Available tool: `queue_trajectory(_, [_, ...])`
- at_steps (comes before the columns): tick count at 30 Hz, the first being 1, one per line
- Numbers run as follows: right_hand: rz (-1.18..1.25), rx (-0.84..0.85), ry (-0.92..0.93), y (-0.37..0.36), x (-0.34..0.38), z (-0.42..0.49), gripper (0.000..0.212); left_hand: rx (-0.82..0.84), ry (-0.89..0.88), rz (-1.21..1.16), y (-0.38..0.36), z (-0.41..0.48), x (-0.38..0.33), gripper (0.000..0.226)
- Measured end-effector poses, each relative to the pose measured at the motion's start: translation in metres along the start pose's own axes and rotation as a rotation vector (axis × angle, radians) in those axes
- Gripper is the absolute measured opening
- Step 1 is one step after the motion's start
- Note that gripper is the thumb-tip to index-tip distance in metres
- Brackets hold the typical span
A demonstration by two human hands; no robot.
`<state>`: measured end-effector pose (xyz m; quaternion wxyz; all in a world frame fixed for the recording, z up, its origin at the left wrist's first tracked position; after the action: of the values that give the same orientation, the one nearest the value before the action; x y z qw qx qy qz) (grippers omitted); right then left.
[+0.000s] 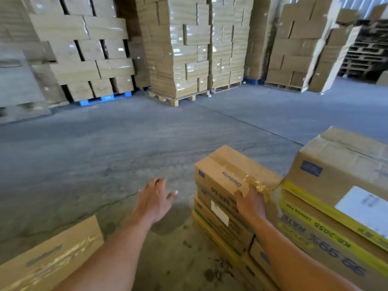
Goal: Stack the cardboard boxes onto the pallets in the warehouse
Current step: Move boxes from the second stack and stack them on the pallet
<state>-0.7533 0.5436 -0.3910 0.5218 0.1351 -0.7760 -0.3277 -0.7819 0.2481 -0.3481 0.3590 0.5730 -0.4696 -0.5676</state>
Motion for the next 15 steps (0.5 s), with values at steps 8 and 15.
queue_trajectory(8, [0.039,-0.042,-0.194,0.006,-0.036,0.095,0.069,0.122,-0.198,0.003,-0.042,0.134,-0.082,0.064])
queue_trajectory(15, [0.079,-0.034,-0.414,-0.025,-0.077,0.14,0.068,0.317,-0.235,0.044,-0.097,0.219,-0.083,0.06])
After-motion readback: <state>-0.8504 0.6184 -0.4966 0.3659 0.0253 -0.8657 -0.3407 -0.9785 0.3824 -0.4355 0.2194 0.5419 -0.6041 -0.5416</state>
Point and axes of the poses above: each hand's wrist, its own z-axis towards the middle knuckle, its own y-axis out of the back of the hand, x = y × z, the point moved 5 cm from there along z, towards the middle knuckle, and after that the axes turned 9 degrees about x, right-handed, at the moved point
